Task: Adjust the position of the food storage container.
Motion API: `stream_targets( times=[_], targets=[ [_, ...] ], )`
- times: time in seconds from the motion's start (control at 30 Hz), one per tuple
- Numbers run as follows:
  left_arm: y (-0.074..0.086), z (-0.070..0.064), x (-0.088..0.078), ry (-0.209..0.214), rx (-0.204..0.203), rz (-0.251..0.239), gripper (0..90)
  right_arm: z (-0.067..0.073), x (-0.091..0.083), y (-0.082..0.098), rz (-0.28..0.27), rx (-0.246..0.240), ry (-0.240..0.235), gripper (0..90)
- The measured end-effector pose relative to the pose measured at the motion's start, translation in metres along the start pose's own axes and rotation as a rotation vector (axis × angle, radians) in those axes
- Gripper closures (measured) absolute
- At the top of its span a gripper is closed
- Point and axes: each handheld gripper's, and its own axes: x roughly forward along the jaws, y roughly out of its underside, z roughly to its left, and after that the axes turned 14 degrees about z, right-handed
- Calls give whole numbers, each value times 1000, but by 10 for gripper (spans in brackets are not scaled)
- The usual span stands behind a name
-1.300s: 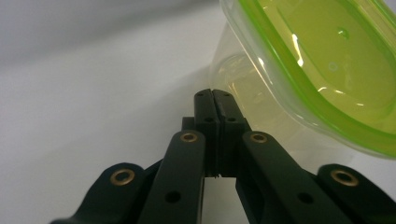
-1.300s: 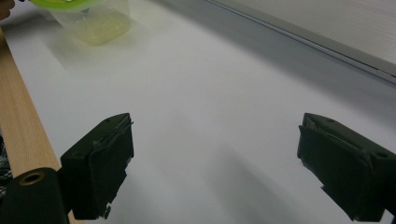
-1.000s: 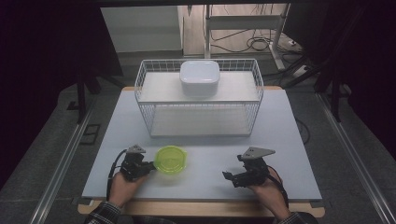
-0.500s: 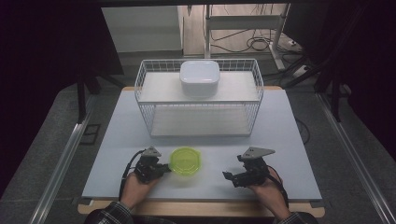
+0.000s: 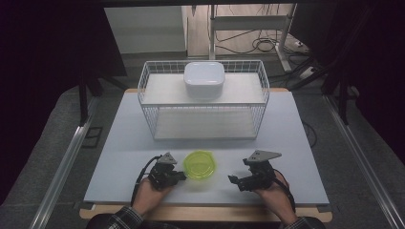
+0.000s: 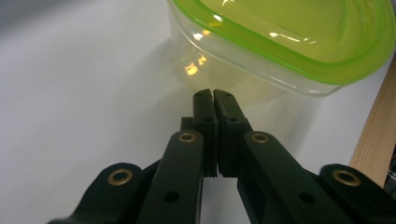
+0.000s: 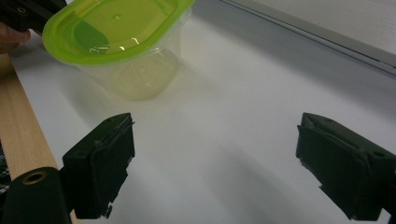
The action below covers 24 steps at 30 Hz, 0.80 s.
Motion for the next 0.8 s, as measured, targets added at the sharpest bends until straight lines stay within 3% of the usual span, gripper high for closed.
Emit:
stream_targets(
  times=[0.13,0.33,0.47,0.57,0.7,0.8],
  targets=[
    [-3,-5,3,-1,21,1,884,0,0,0,3,-1,-3,119],
    [1,-5,-7,-63,32,-14,811,0,-1,0,-2,0,-5,119],
    [8,-9,-20,-151,55,-36,650,-1,-2,0,-6,2,-7,119],
    [14,-12,-29,-192,64,-56,530,-1,-2,1,-6,4,-7,119],
    [23,-15,-40,-226,66,-82,352,-1,-2,0,-2,6,-10,120],
    [29,-15,-45,-223,51,-107,226,-1,-2,1,-5,6,-10,118]
  ],
)
